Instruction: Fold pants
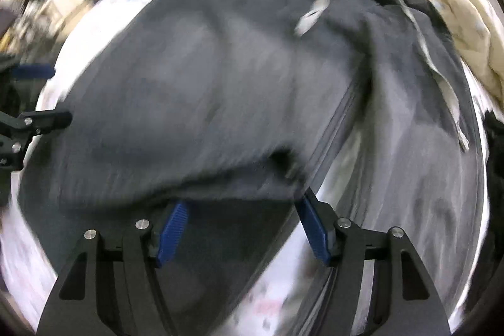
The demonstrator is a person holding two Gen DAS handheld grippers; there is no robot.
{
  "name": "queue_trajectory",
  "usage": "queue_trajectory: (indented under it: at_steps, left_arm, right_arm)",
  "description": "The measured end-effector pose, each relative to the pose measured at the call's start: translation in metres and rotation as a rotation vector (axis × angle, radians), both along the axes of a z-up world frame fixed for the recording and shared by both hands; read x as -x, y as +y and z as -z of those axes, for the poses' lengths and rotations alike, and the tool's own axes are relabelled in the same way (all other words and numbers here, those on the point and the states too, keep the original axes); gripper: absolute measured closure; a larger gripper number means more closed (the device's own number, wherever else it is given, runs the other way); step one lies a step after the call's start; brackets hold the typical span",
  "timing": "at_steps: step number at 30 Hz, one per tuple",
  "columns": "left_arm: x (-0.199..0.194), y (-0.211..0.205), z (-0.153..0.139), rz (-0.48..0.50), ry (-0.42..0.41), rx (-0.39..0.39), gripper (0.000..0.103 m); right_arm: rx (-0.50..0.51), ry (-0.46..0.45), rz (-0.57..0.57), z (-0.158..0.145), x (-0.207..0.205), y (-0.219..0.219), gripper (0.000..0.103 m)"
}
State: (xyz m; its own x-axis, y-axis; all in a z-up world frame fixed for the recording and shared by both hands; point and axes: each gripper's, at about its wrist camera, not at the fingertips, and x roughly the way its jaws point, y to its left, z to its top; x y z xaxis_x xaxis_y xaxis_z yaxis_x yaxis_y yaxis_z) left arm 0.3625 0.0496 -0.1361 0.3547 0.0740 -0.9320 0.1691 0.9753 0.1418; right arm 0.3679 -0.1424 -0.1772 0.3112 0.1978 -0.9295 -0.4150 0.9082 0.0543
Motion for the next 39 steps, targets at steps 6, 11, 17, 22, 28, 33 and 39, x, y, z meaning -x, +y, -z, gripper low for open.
queue_trajectory:
  at_steps: [6, 11, 17, 22, 28, 33, 39]
  left_arm:
    - [-0.046, 0.049, -0.035, -0.251, -0.104, 0.208, 0.031]
    - [-0.009, 0.016, -0.039, 0.01, -0.015, 0.253, 0.031]
    - [0.044, -0.027, -0.011, 0.288, 0.086, 0.132, 0.03]
    - [0.049, -0.057, 0.029, 0.401, 0.143, -0.14, 0.03]
    - [0.004, -0.039, 0.016, 0.237, 0.02, -0.017, 0.061]
    - [-0.02, -0.022, 0.022, 0.185, 0.1, 0.154, 0.095]
    - [-0.015, -0.013, 0.013, 0.178, 0.054, 0.216, 0.1]
  right_arm:
    - [-0.104, 0.002, 0.225, -0.019, -0.056, -0.024, 0.035]
    - [-0.101, -0.02, 0.218, -0.032, -0.068, -0.033, 0.034]
    - [-0.112, 0.01, 0.181, -0.032, -0.055, -0.054, 0.034]
    - [-0.206, 0.135, 0.081, -0.033, -0.044, -0.062, 0.034]
    - [-0.192, 0.257, -0.1, -0.035, -0.034, -0.061, 0.034]
    - [-0.224, 0.2, 0.004, -0.027, -0.047, -0.07, 0.034]
    - [-0.275, 0.19, 0.055, 0.002, -0.053, -0.056, 0.05]
